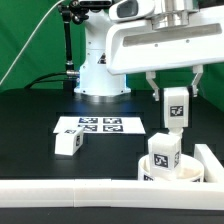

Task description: Assemble stool

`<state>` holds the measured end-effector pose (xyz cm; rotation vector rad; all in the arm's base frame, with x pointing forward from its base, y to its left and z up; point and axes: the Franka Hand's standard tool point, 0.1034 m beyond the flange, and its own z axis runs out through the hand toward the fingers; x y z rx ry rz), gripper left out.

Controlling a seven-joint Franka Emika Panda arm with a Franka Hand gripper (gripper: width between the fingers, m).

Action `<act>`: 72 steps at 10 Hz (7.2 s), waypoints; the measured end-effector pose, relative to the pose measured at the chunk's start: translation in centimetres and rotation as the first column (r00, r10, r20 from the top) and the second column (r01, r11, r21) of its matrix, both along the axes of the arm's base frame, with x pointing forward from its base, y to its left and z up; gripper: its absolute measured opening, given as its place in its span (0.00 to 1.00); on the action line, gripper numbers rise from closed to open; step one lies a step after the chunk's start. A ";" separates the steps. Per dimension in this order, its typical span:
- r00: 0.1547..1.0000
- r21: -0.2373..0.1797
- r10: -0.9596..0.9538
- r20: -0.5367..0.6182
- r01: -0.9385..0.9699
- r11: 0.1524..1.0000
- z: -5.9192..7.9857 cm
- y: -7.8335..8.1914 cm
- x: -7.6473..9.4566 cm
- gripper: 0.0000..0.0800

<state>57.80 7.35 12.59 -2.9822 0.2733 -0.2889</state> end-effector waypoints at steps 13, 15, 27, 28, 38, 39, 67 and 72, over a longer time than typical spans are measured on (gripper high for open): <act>0.953 -0.092 0.300 0.033 -0.296 0.951 -0.8 2.1 3.7 0.42; 0.953 -0.092 0.300 0.031 -0.296 0.951 -0.9 2.1 3.6 0.42; 0.947 -0.095 0.317 0.041 -0.312 0.945 -2.3 2.9 4.7 0.42; 0.947 -0.095 0.317 0.044 -0.312 0.945 -2.0 2.9 4.8 0.42; 0.948 -0.092 0.319 0.023 -0.315 0.944 -3.1 2.8 3.9 0.42; 0.948 -0.091 0.319 0.020 -0.316 0.944 -3.3 2.8 3.8 0.42; 0.964 -0.031 0.211 -0.164 -0.219 0.975 -1.9 2.2 2.7 0.81; 0.968 -0.036 0.168 -0.187 -0.178 0.983 -1.7 2.8 3.4 0.81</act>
Offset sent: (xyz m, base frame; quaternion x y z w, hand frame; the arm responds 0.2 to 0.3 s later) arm 0.0509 0.0175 0.0105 -0.0322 0.0102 -0.1615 0.9863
